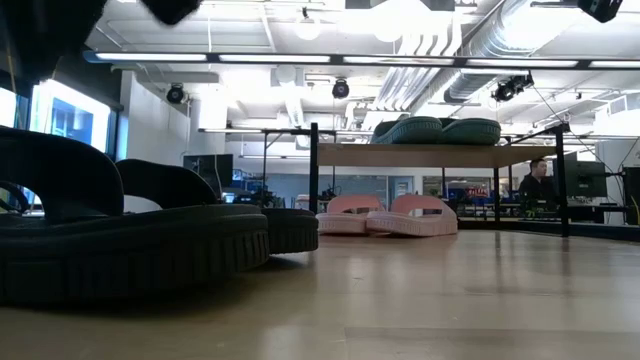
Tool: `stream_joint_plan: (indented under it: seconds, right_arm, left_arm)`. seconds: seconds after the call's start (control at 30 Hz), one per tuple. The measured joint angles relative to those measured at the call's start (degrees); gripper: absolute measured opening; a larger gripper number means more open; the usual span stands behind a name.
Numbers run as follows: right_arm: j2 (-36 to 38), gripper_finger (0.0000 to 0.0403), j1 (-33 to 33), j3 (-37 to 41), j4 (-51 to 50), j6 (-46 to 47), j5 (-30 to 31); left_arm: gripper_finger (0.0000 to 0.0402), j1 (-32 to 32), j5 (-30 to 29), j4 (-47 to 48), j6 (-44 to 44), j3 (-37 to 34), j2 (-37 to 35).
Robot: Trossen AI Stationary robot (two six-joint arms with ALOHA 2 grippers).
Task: Pick and place slides into the shelf
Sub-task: Move the bottom black slide to the top right of the table
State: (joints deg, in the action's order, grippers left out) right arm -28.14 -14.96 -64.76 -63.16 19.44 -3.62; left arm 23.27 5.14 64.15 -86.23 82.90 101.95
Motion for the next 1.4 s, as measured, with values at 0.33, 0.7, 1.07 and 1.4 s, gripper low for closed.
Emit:
stream_joint_plan:
  seconds: [0.33,0.7,1.07,1.4]
  right_arm:
    - [0.00,0.0002,0.00,-0.01,-0.04,0.00,0.00]
    - [0.00,0.0002,0.01,0.00,-0.01,0.00,0.00]
    - [-0.04,0.0002,0.02,-0.01,-0.01,0.00,0.00]
    - [-0.02,0.0002,0.00,0.01,0.01,0.00,0.00]
  left_arm:
    - [0.0177,0.00,7.74,2.27,-2.84,-0.07,7.13]
    - [0.0172,0.00,4.68,1.63,-5.52,-0.01,7.95]
    - [0.0172,-0.01,1.90,7.56,-5.52,0.00,10.74]
    - [0.0172,0.00,0.29,13.17,-5.58,-0.03,10.63]
